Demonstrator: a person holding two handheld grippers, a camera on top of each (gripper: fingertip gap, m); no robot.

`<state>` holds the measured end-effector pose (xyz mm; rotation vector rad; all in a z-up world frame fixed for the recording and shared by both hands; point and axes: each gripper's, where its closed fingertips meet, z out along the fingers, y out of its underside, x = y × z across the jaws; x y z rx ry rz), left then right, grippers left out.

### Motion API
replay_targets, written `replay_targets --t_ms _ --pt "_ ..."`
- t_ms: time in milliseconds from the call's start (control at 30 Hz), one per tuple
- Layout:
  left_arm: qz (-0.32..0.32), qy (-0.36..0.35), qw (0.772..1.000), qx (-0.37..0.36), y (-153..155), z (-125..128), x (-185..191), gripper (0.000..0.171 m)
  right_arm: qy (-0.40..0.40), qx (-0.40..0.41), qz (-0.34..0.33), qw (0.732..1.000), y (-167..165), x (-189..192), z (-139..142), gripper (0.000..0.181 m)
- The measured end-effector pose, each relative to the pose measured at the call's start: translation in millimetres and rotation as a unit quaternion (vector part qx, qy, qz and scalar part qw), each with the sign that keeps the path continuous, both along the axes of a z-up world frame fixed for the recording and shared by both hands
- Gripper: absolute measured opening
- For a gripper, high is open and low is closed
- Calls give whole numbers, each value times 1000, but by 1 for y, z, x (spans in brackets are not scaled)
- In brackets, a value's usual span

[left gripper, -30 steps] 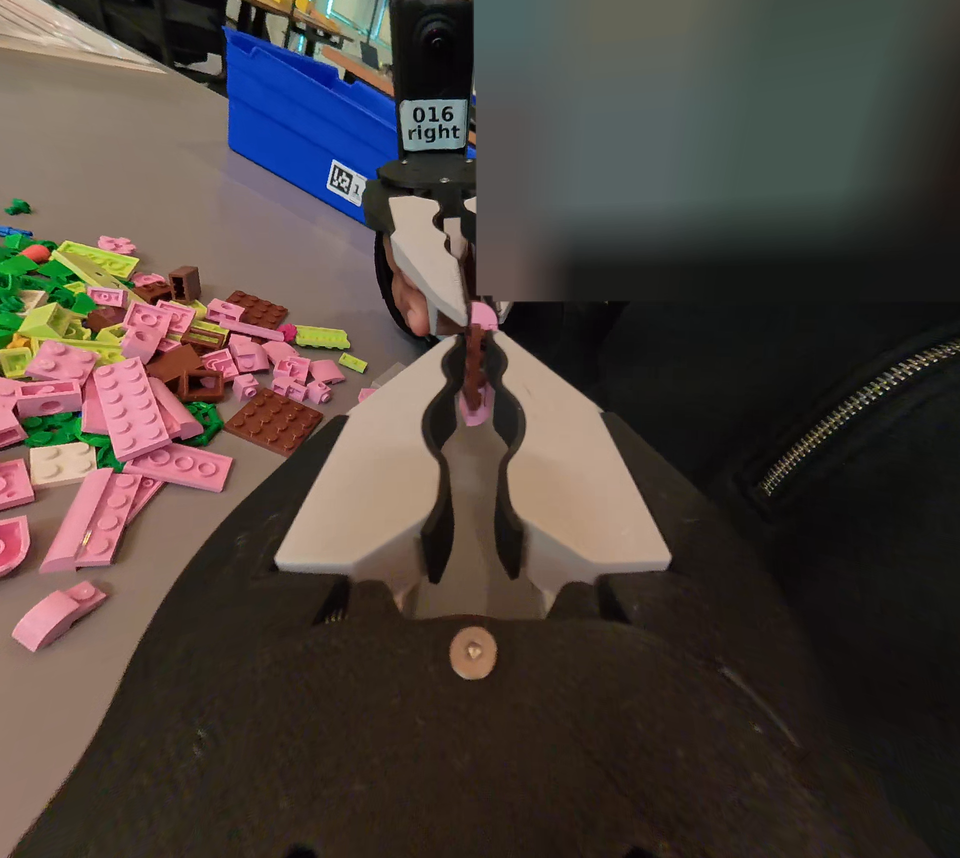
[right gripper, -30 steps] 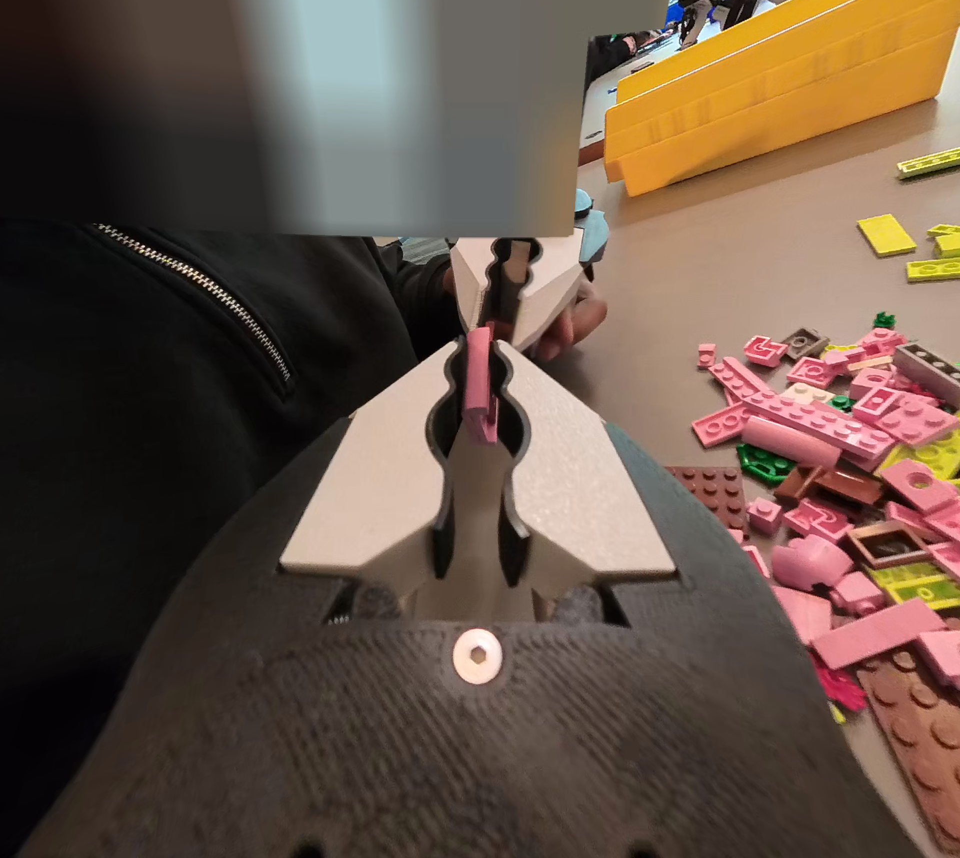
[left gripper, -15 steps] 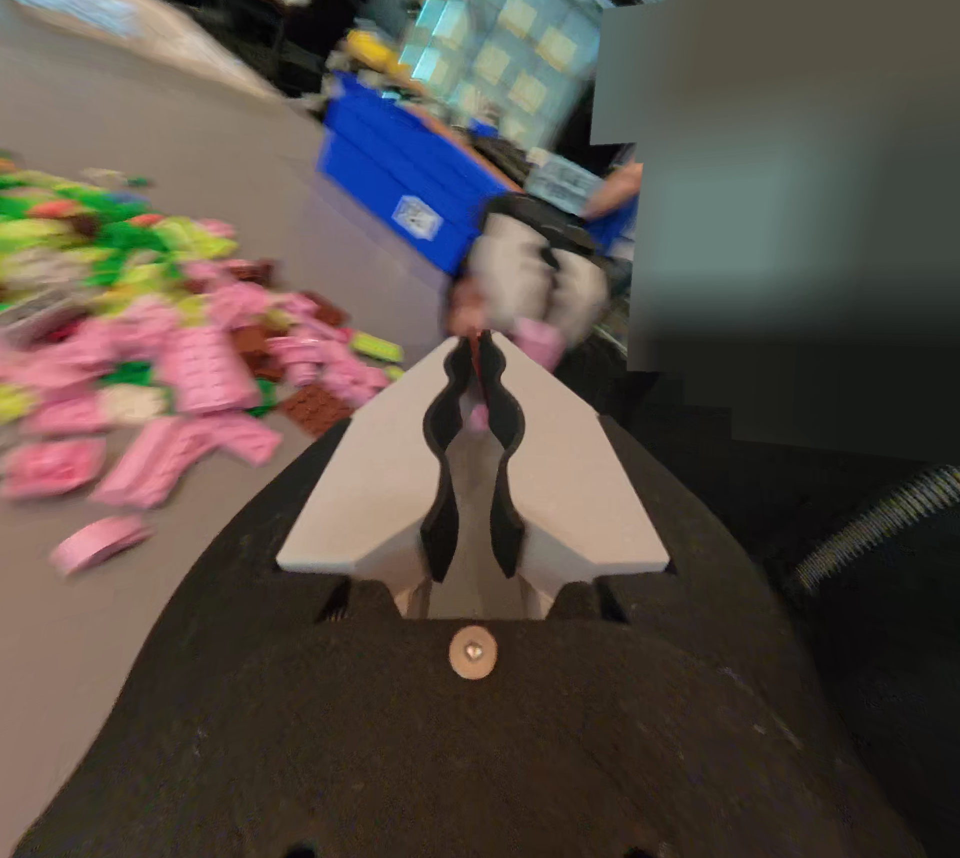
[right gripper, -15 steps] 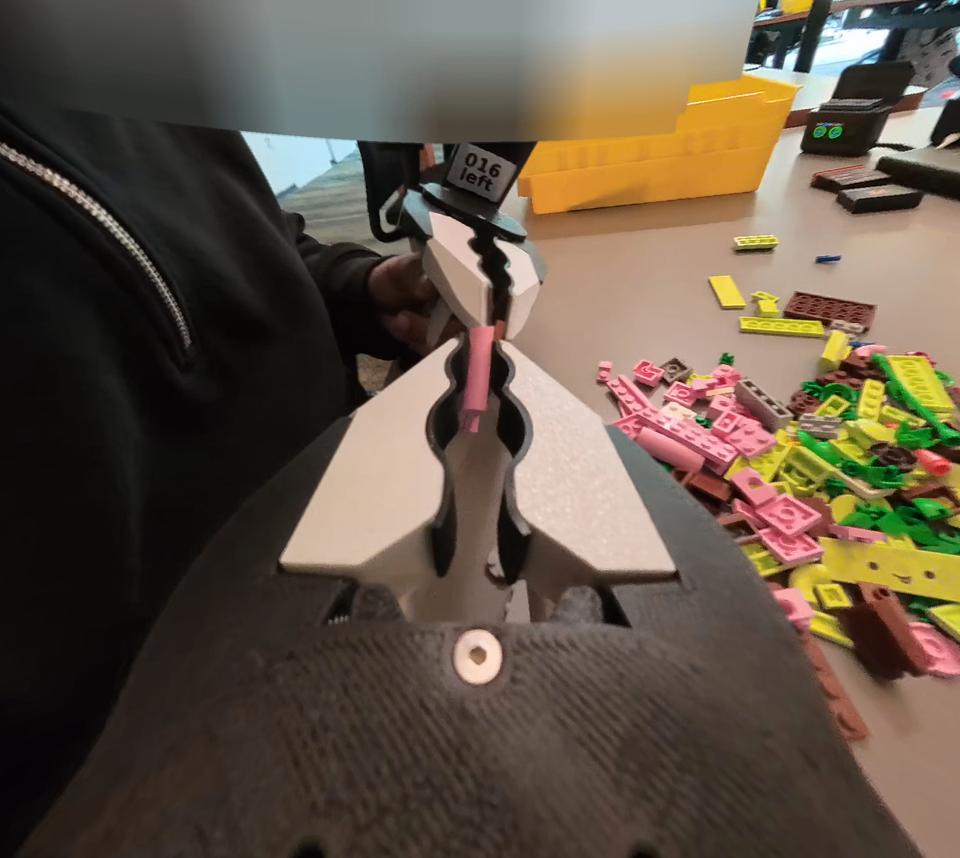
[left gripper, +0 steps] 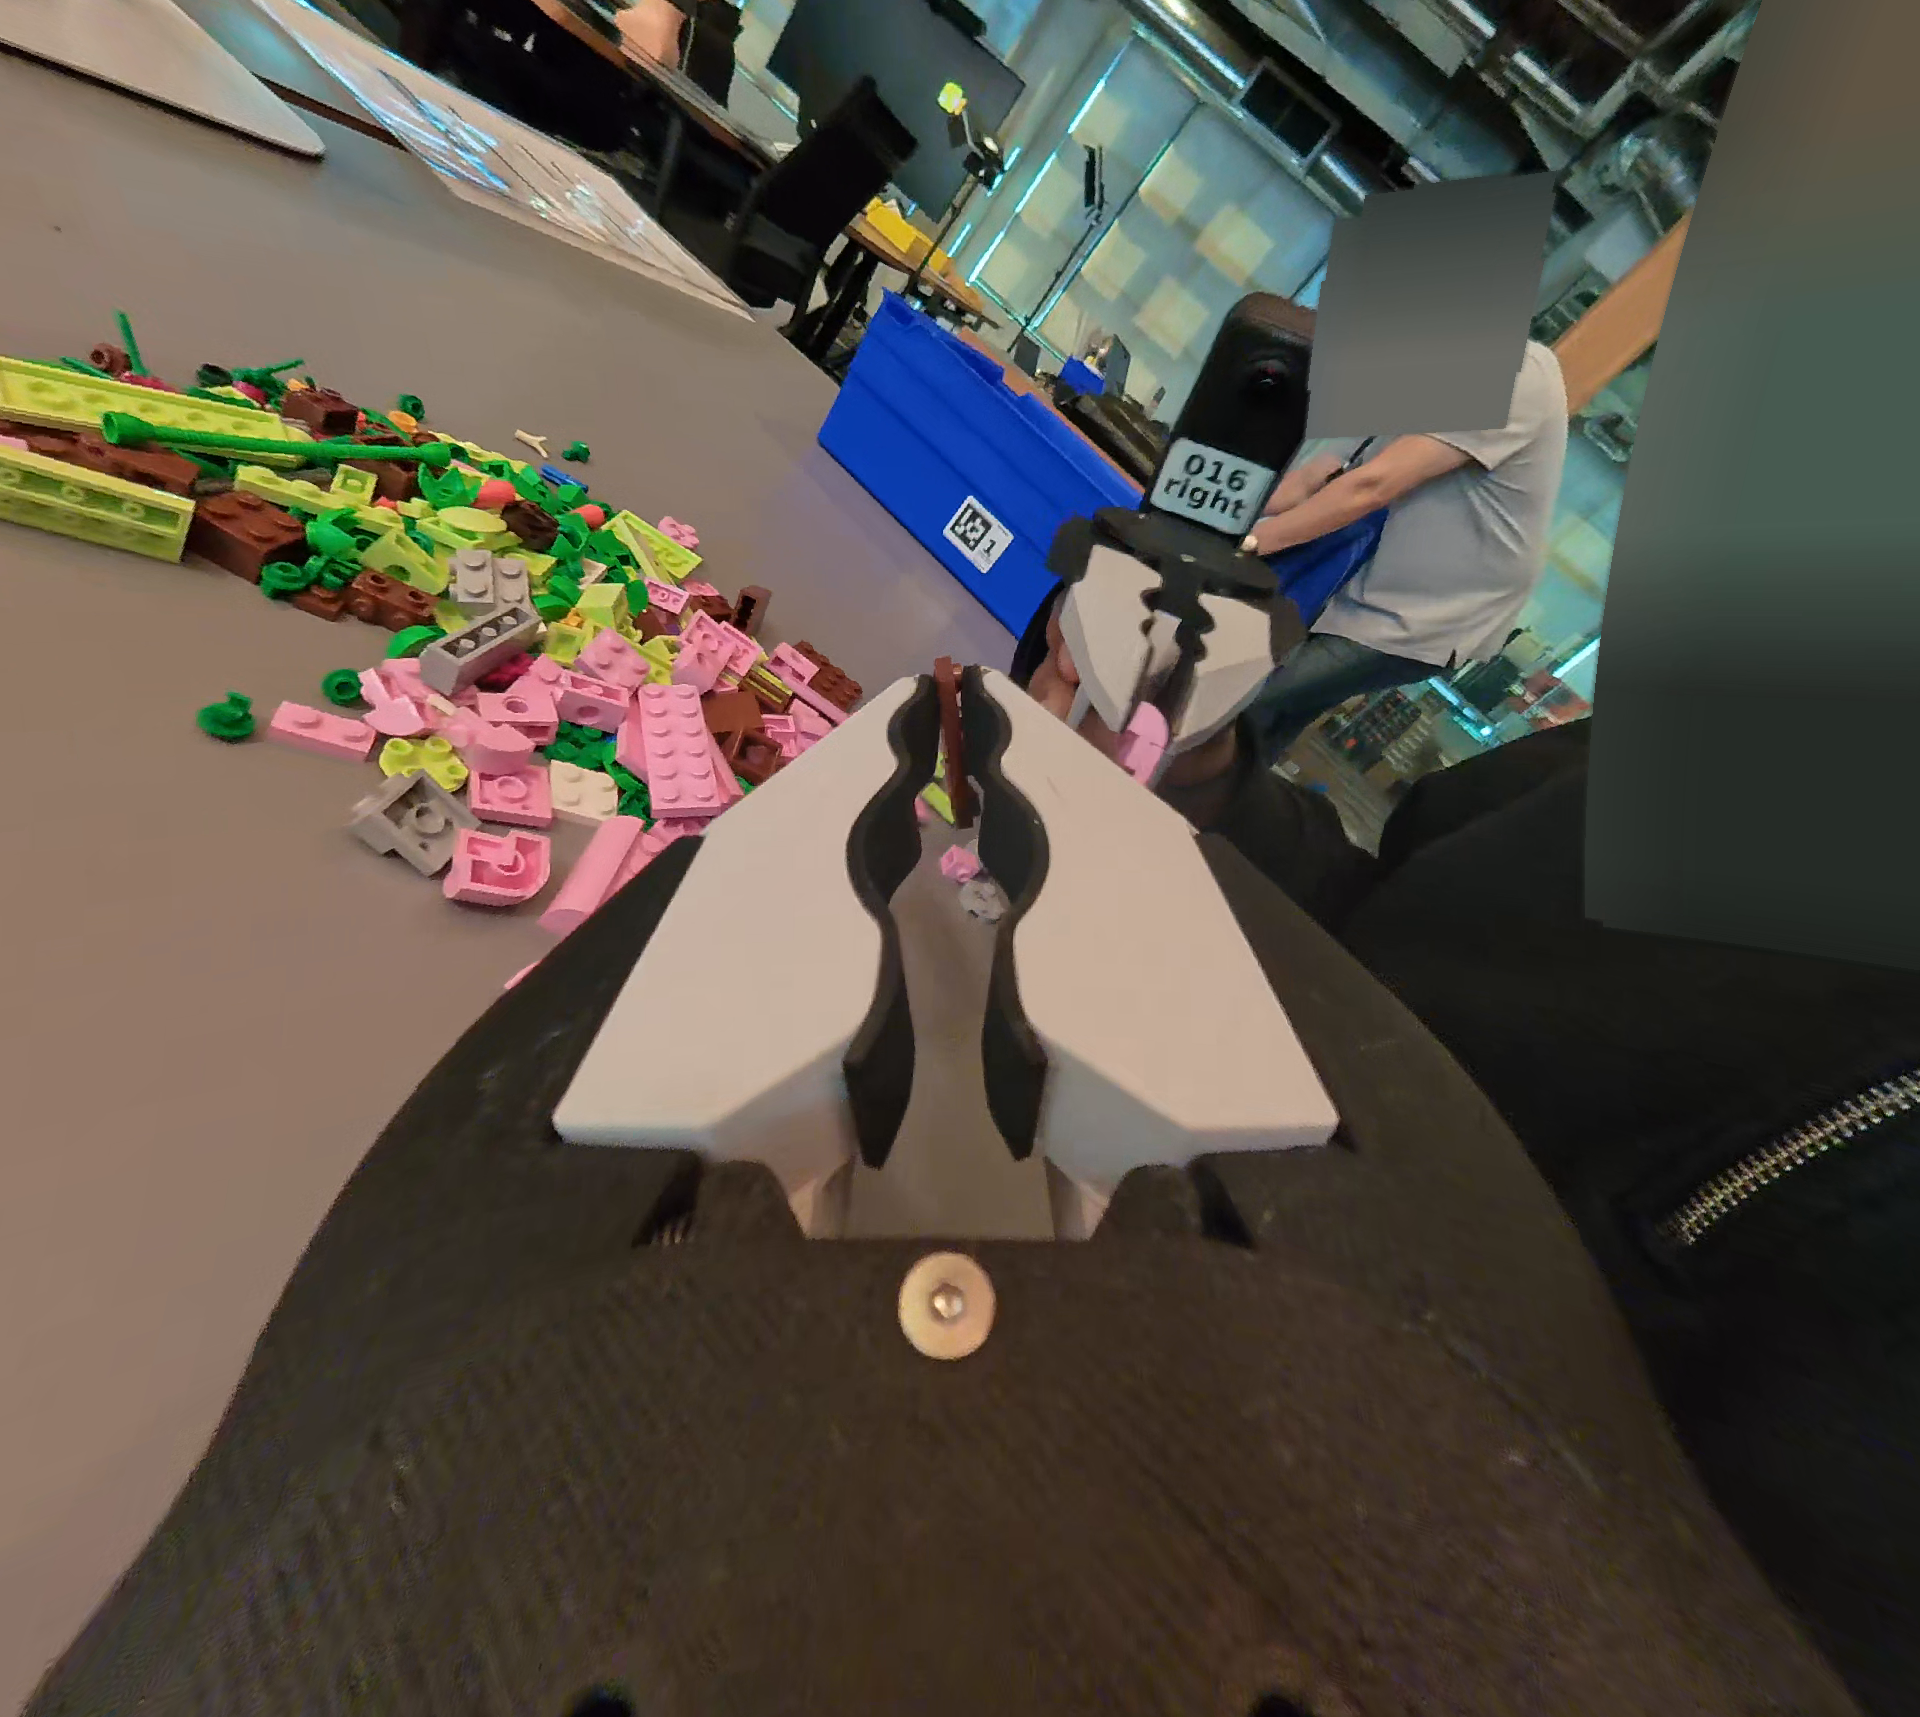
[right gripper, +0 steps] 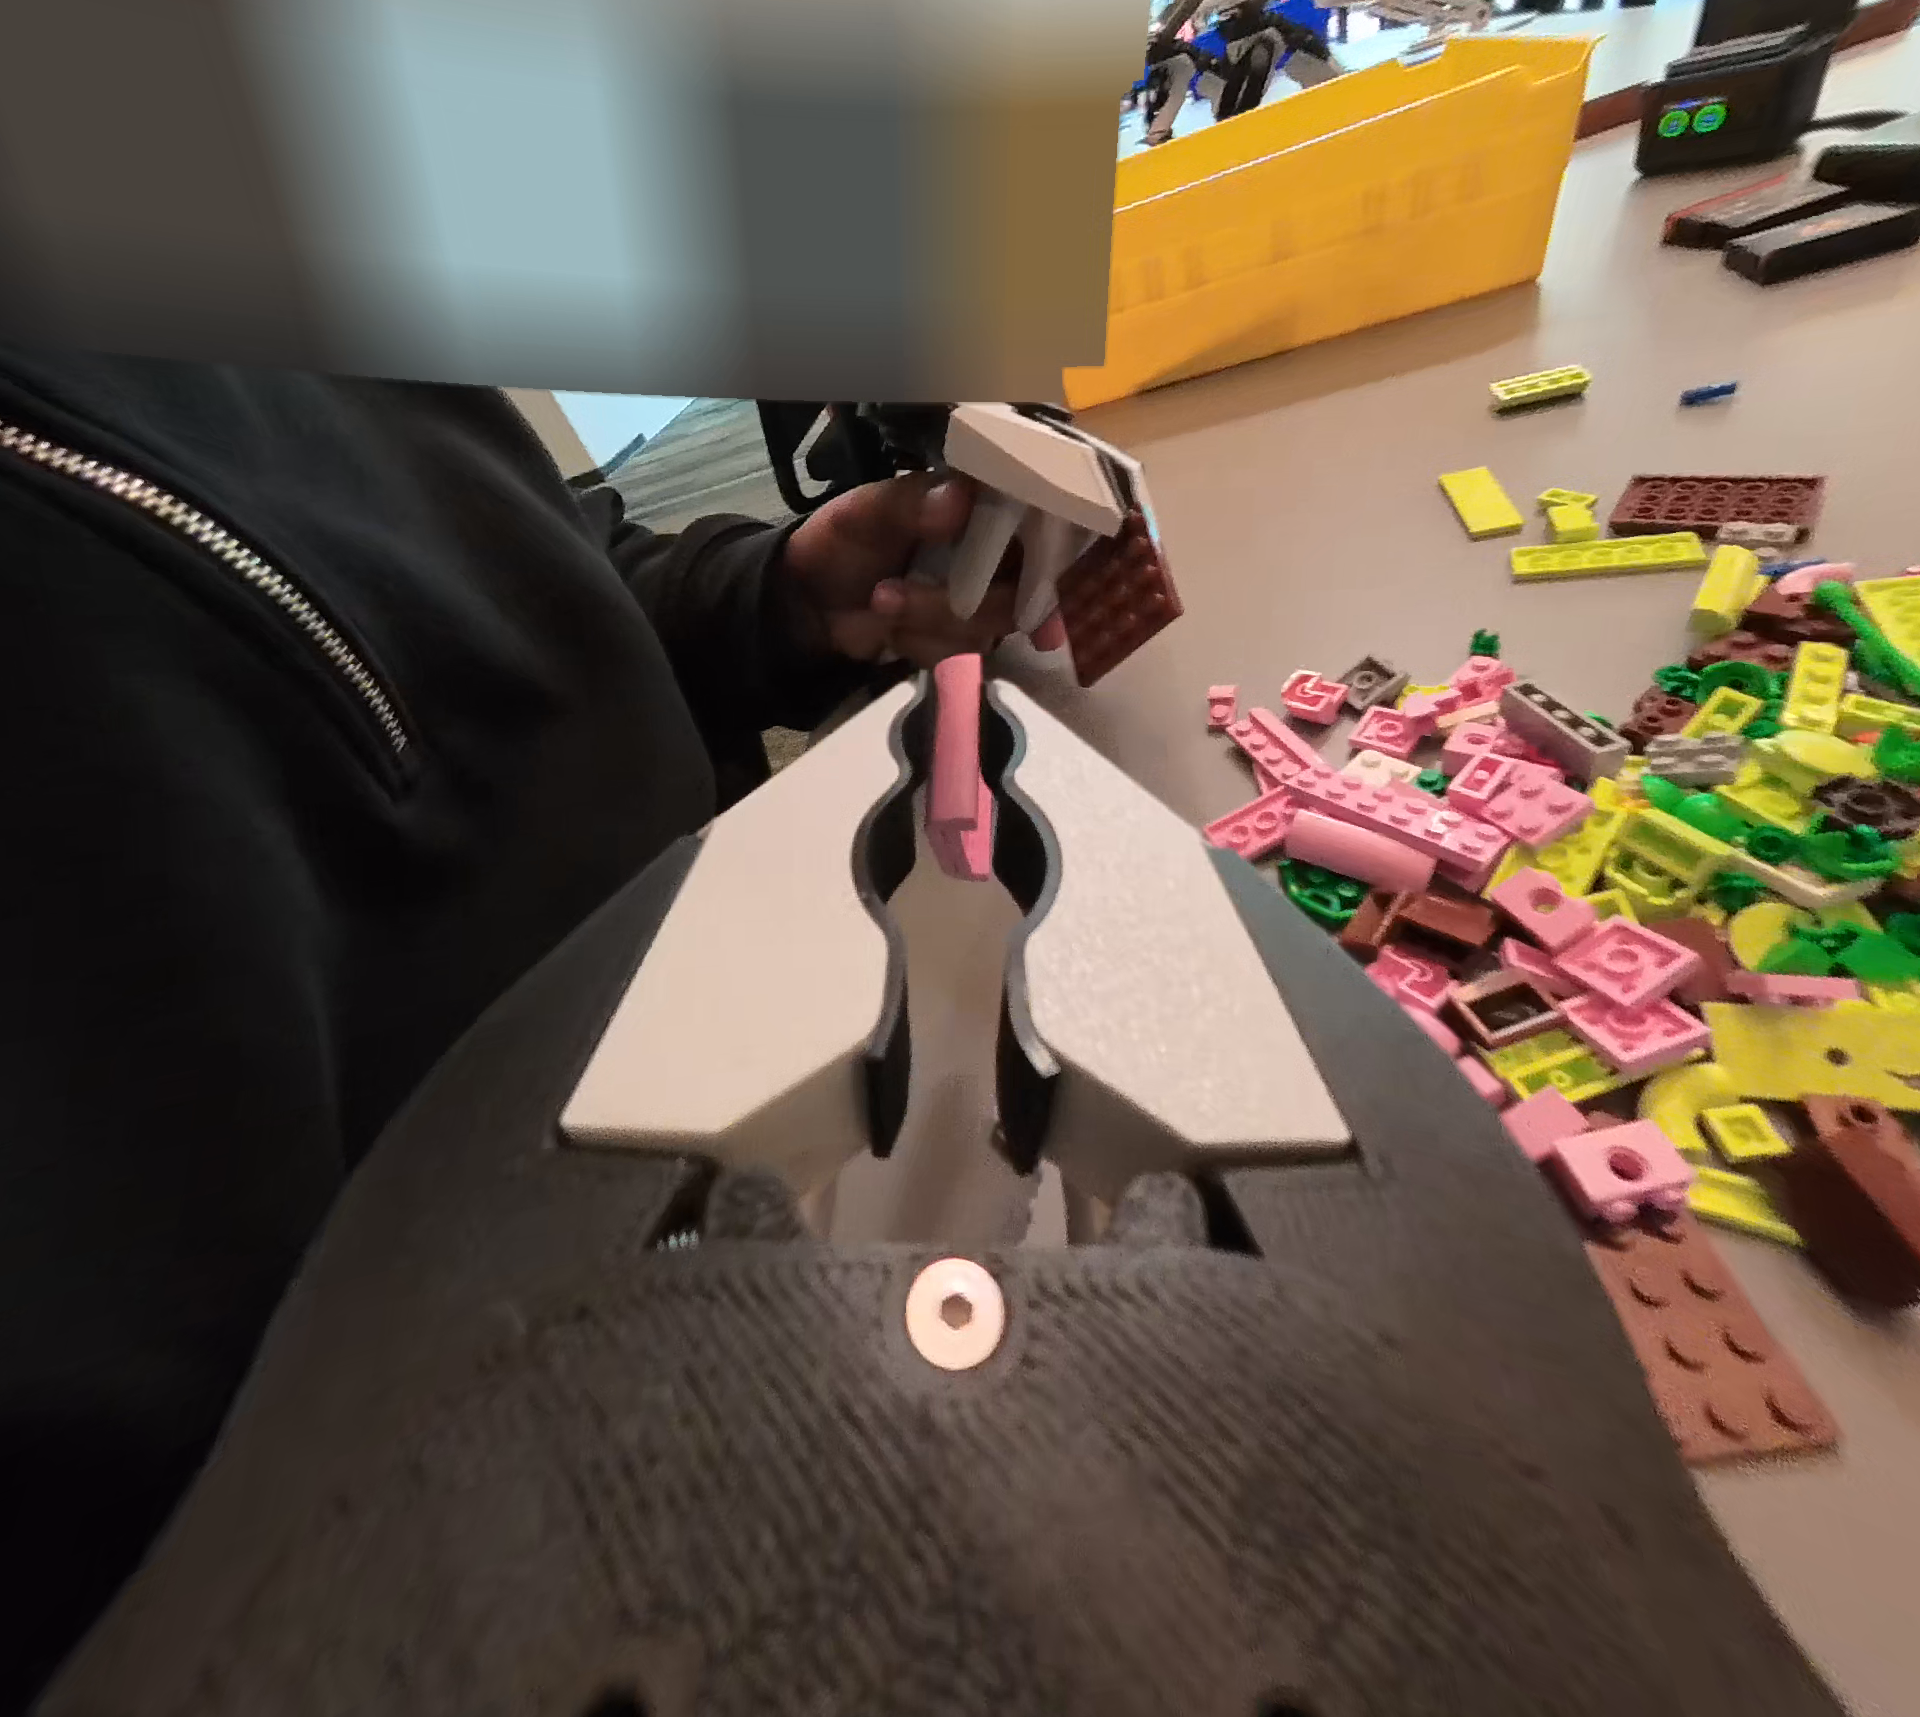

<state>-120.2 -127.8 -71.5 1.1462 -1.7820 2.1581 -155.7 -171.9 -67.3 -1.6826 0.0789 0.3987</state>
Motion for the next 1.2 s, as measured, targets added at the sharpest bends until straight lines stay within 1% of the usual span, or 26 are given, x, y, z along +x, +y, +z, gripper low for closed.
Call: replay_targets --t_ms 133,233,333,400,433,467,500,567,600,633,700,767,800,833,867,900,933,967,1000,1067,1133,1200 --pt "-22 8 997 75 -5 -15 -3 1 -54 -10 13 998 3 -11 -5 5" --pt "-42 31 989 137 -8 -33 -4 1 -99 -25 24 994 6 -19 -11 5" --pt "-66 54 983 160 -15 -43 -3 2 -144 -39 30 988 9 -25 -17 5" --pt "-56 49 982 172 -16 -44 5 2 -184 -45 28 981 10 -27 -20 5" --pt "-39 40 982 179 -15 -42 12 7 -203 -46 27 978 11 -29 -22 5" --pt "-20 26 982 187 -12 -41 19 23 -223 -46 24 974 11 -30 -22 5" --pt "-2 12 980 197 -9 -39 25 34 -243 -47 17 969 12 -29 -23 5" --pt "37 -13 977 210 1 -34 32 48 -288 -51 -5 956 12 -24 -25 5" --pt "49 -26 977 206 5 -30 32 51 -312 -52 -18 948 12 -21 -25 5" --pt "52 -37 979 194 7 -24 29 51 -338 -49 -31 939 12 -18 -23 5" --pt "21 -48 989 140 3 -12 16 40 -403 -36 -67 912 12 -11 -16 5" --pt "-13 -27 997 75 0 -1 6 39 -465 -28 -102 879 13 -4 -11 5" --pt "-40 -18 998 50 -2 3 0 37 -484 -28 -109 868 13 -3 -11 5" --pt "-72 -11 997 35 -5 4 -7 38 -492 -29 -105 864 15 -5 -13 5" --pt "-109 -6 994 32 -9 3 -15 42 -490 -31 -92 867 17 -9 -17 5" --pt "-144 -3 989 37 -13 1 -24 48 -479 -35 -71 874 20 -14 -22 5" --pt "-166 -8 985 47 -14 -1 -30 55 -463 -42 -45 884 22 -22 -28 5" --pt "-182 -21 981 63 -14 -2 -37 59 -449 -53 -21 892 23 -28 -36 6" --pt "-195 -36 977 84 -14 -4 -43 59 -444 -65 -3 893 24 -33 -42 6" --pt "-207 -55 968 133 -12 -11 -51 60 -450 -75 19 889 27 -40 -51 6" --pt "-202 -67 961 175 -9 -18 -52 59 -455 -90 42 885 28 -47 -60 6" --pt "-202 -68 959 186 -9 -21 -53 59 -459 -111 61 879 27 -51 -69 6"
